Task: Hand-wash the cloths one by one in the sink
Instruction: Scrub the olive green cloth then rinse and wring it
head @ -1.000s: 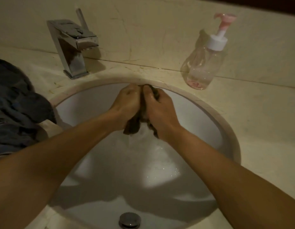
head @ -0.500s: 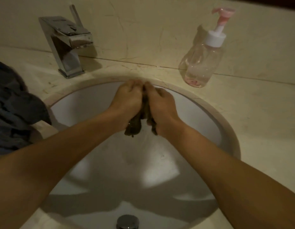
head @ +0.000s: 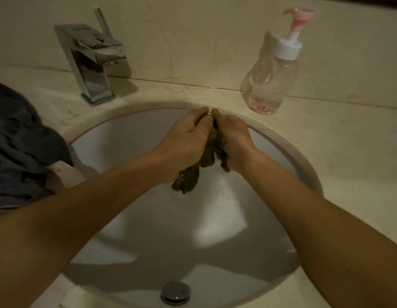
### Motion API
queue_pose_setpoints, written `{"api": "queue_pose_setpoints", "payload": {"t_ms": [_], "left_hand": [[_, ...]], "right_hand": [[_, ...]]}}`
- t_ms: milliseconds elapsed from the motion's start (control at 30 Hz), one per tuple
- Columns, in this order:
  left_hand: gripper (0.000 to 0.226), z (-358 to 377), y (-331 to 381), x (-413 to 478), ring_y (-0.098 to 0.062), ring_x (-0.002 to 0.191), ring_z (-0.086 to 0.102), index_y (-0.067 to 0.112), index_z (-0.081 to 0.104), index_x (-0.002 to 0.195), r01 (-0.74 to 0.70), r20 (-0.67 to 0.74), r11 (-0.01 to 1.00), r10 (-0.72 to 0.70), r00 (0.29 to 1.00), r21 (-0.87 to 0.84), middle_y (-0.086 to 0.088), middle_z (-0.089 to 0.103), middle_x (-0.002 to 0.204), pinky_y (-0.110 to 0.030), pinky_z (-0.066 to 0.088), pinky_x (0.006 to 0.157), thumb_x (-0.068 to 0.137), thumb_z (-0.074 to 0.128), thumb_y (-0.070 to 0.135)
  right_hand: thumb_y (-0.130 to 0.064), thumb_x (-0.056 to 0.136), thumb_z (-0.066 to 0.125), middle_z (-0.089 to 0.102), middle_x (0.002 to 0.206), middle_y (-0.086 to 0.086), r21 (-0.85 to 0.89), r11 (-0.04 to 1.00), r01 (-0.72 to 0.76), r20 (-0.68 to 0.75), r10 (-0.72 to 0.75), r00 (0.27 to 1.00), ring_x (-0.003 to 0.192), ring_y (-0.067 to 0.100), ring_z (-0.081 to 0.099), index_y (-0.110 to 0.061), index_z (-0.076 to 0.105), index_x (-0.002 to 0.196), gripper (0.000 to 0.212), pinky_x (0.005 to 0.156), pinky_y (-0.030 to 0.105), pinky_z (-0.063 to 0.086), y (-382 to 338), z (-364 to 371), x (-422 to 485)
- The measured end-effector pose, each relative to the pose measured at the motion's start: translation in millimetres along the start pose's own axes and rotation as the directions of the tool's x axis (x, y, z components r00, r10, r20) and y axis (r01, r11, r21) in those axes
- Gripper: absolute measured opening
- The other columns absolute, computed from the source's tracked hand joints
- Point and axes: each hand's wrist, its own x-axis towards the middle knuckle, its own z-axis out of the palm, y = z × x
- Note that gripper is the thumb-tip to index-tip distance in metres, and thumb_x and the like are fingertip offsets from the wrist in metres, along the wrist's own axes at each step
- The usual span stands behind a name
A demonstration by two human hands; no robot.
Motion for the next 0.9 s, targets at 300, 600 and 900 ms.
{"api": "queue_pose_setpoints", "payload": {"t_ms": [300,600,900], "left_hand": [[0.020,-25.4,-9.6,16.0,-0.024,0.082,0.071,0.014,0.064,0.113,0.096,-0.198,0.984,-0.124,0.972,-0.149,-0.014,0.070,0.103,-0.040,0.060,0.067,0.104,0.049,0.022],[0.018,-17.6,-12.6,23.6,-0.021,0.092,0.067,0.023,0.061,0.112,0.071,-0.154,0.993,-0.056,0.987,0.092,-0.005,0.066,0.107,-0.039,0.058,0.086,0.104,0.048,0.033],[0.048,-51.9,-58.8,37.0,-0.032,0.103,0.058,0.016,0.055,0.119,-0.059,0.034,0.346,0.079,0.996,0.936,-0.009,0.059,0.117,-0.045,0.052,0.087,0.093,0.060,0.055]], "right_hand": [[-0.047,0.106,0.049,0.066,0.088,0.002,-0.066,0.993,0.095,0.162,-0.084,0.983,0.064,0.011,0.058,-0.024,0.061,0.106,0.026,0.046,0.018,0.043,5.4,24.1,-12.3],[-0.043,0.107,0.048,0.064,0.085,0.014,0.177,0.951,-0.253,0.247,0.206,0.947,0.061,0.018,0.055,-0.006,0.065,0.107,0.041,0.046,0.024,0.045,8.5,16.9,-13.2],[-0.043,0.101,0.058,0.043,0.146,0.013,-0.948,0.231,0.218,0.222,-0.007,0.975,0.135,0.039,0.040,-0.017,0.045,0.148,0.055,0.105,0.049,0.043,18.9,-10.1,16.7]]}}
